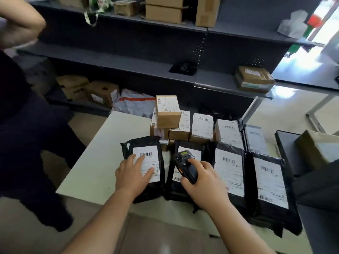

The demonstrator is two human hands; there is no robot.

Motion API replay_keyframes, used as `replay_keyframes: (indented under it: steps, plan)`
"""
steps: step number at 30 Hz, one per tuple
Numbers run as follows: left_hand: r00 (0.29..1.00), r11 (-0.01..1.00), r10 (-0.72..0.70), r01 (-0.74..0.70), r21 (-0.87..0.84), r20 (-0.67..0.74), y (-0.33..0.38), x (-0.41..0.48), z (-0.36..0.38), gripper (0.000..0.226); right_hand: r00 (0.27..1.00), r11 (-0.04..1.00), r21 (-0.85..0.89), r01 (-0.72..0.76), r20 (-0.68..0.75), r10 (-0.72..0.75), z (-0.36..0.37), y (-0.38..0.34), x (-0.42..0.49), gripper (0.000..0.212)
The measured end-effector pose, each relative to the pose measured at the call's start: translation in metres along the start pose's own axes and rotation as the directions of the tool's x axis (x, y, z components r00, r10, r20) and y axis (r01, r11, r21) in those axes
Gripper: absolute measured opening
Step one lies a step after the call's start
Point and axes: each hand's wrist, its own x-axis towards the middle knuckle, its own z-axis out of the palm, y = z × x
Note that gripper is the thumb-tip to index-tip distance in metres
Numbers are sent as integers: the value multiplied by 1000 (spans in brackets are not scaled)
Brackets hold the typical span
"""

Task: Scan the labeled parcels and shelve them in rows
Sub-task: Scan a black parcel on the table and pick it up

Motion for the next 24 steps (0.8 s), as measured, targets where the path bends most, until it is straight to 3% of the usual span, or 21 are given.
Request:
replay_keyframes:
  steps: [8,24]
  plan:
    - [992,989,-103,94,115,74,21,10,28,75,998,998,12,-57,7,56,18,-3,1,63]
    - [974,979,-183,193,68,-131,37,25,59,59,998,994,106,-17,55,11,34,21,14,60]
